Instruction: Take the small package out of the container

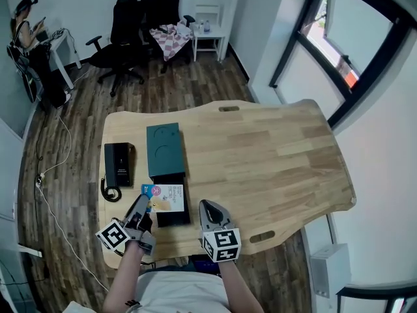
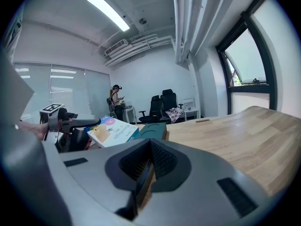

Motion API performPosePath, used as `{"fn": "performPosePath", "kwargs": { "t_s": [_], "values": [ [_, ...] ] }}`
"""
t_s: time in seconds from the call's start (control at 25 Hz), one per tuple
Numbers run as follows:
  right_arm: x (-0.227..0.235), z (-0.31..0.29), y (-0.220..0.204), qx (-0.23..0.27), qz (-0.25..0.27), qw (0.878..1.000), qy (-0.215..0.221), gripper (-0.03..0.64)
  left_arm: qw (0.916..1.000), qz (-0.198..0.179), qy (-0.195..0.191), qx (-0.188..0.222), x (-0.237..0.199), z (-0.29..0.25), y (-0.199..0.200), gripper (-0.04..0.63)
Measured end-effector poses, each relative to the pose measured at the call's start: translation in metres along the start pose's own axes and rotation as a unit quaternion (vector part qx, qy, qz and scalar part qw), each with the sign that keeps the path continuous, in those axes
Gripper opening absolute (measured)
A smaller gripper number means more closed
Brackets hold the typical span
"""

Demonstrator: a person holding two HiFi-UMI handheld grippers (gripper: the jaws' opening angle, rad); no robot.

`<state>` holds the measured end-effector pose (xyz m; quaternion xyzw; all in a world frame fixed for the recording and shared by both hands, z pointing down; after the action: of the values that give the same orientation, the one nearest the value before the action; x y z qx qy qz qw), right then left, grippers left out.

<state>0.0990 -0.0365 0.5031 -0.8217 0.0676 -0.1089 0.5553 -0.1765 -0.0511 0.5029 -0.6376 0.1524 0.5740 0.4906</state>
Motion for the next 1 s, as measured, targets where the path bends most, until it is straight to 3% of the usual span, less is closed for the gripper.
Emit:
{"fn": "performPosePath", "kwargs": {
  "t_s": [0.28,1.0],
  "values": [
    [-0.0076,0.0028,0.0035,0.008,-0.001,1.000,0.000,0.006,0.9994,0.016,-0.012,0.027,0.0027,0.0105,0.0078,0.094],
    [-0.0040,0.0015,0.0039,0.004,0.012,1.000,-0.007,0.006,0.9993,0.028,-0.012,0.023,-0.0044,0.0094,0.0062,0.094]
  ]
}}
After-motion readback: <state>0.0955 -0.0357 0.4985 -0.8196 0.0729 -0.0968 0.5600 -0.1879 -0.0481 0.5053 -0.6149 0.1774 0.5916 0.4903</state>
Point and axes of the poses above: the fingertips, and each gripper's own axes: z backward along the fingers, x to its right, y out of its top, the point moved 9 cm from there along z, backward along the fingers, and after that the axes turned 11 degrees about -y, right-handed, at the moved point
